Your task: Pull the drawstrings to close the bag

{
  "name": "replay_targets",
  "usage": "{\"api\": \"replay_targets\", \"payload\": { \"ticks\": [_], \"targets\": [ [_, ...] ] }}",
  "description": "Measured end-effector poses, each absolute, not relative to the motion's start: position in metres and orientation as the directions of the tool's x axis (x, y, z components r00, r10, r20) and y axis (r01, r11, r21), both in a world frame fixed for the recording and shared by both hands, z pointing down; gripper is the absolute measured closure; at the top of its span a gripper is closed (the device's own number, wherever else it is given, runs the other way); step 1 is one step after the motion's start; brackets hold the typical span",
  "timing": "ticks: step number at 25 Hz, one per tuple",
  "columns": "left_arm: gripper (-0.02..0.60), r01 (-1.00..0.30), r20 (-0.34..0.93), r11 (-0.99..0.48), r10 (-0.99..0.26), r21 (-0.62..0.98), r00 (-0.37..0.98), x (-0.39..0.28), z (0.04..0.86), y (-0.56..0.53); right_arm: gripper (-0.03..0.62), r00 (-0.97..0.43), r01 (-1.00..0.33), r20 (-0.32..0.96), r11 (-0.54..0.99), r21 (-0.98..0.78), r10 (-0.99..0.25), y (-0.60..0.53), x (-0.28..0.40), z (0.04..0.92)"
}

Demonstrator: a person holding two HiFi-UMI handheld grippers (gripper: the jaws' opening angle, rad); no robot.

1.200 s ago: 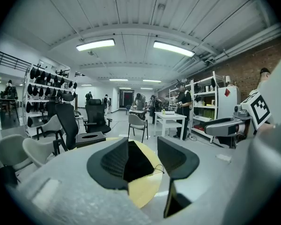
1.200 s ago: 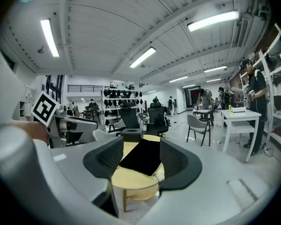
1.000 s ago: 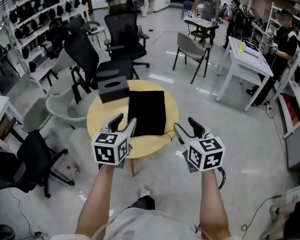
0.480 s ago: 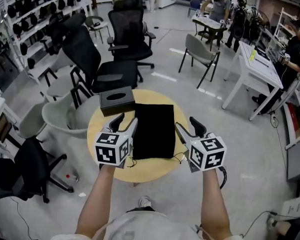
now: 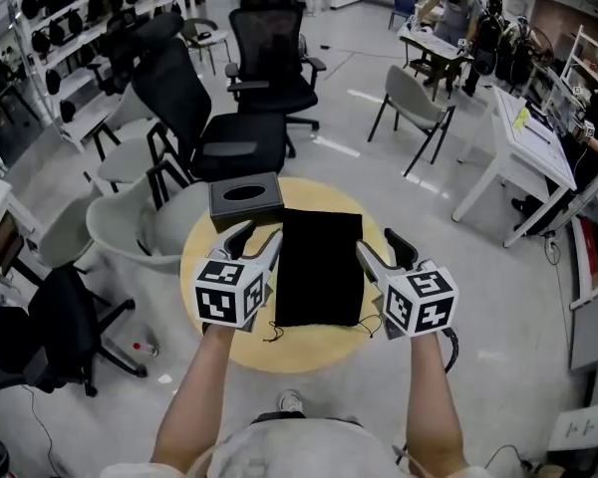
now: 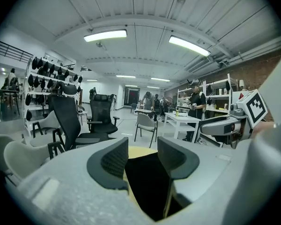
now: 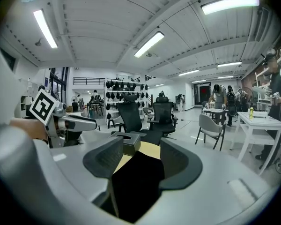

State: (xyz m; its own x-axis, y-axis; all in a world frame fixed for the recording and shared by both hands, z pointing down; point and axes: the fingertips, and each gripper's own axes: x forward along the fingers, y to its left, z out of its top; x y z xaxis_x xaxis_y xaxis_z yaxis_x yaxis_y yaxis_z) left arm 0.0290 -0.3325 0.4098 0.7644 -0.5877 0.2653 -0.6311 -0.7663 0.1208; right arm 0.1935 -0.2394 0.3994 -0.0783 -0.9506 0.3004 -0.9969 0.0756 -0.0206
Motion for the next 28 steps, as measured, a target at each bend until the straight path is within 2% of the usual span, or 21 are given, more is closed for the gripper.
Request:
{"api": "replay_targets", "payload": {
  "ticks": [17, 28],
  "targets": [
    [0.380, -0.685, 0.321, -0.726, -0.636, 0.058, 0.701, 0.043, 0.411, -0.289, 0.347, -0.247, -0.968, 0.333, 0.248, -0.040, -0.910, -0.221, 0.209, 0.414],
    [0.348, -0.654, 0.507, -0.755, -0.546, 0.048, 0.667, 0.041, 0.488, -0.259, 0.347, -0.352, -0.928, 0.472, 0.368, -0.061, -0.808, -0.199, 0.209, 0.486]
  ]
}}
